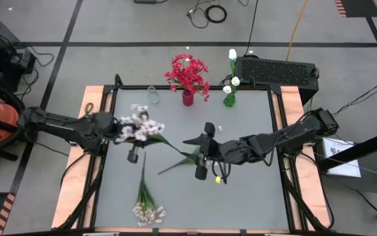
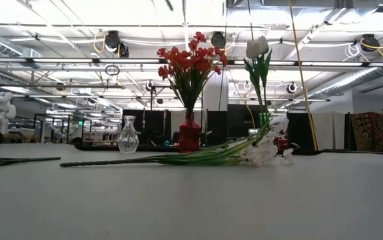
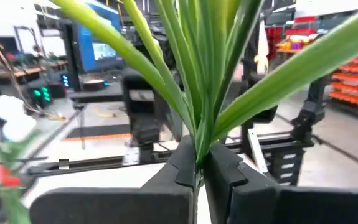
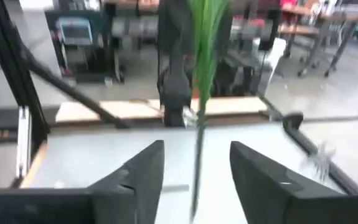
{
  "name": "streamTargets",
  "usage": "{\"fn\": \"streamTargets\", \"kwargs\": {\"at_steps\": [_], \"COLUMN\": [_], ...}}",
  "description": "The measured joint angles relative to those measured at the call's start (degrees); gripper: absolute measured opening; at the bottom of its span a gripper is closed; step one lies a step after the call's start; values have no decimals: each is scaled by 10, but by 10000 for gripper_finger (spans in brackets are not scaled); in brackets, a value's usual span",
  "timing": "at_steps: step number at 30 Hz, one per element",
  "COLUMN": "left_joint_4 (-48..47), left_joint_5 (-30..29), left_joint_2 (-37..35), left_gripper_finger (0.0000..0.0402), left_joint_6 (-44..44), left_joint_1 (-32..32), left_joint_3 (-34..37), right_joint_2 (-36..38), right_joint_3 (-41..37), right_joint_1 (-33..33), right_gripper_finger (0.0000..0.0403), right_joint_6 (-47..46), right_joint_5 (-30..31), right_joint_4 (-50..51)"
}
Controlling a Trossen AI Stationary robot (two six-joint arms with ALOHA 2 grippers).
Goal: Sort flowers into vase by color
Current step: Put the top white flowers into the transparent vase
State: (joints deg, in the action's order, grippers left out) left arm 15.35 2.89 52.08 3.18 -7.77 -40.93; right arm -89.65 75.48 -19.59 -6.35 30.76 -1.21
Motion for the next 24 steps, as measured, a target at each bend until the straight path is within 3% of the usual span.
{"fn": "streamTargets", "kwargs": {"at_steps": [8, 16, 24], "left_joint_4": [-81, -78, -29], "left_joint_5": [-12, 1, 4], "left_joint_2": [-72, -27, 9], "left_gripper_finger": [30, 31, 30], "left_joint_6": [2, 2, -9], "left_joint_1": [25, 21, 21], "left_joint_3": [0, 0, 0], "right_joint_2": [-15, -46, -75], "right_joint_3": [0, 0, 0], "right_joint_1": [22, 38, 57], "right_gripper_finger": [192, 198, 211], "right_joint_6": [-47, -44, -33], "right_joint_5": [-2, -55, -56], "right_joint_4": [24, -27, -54]}}
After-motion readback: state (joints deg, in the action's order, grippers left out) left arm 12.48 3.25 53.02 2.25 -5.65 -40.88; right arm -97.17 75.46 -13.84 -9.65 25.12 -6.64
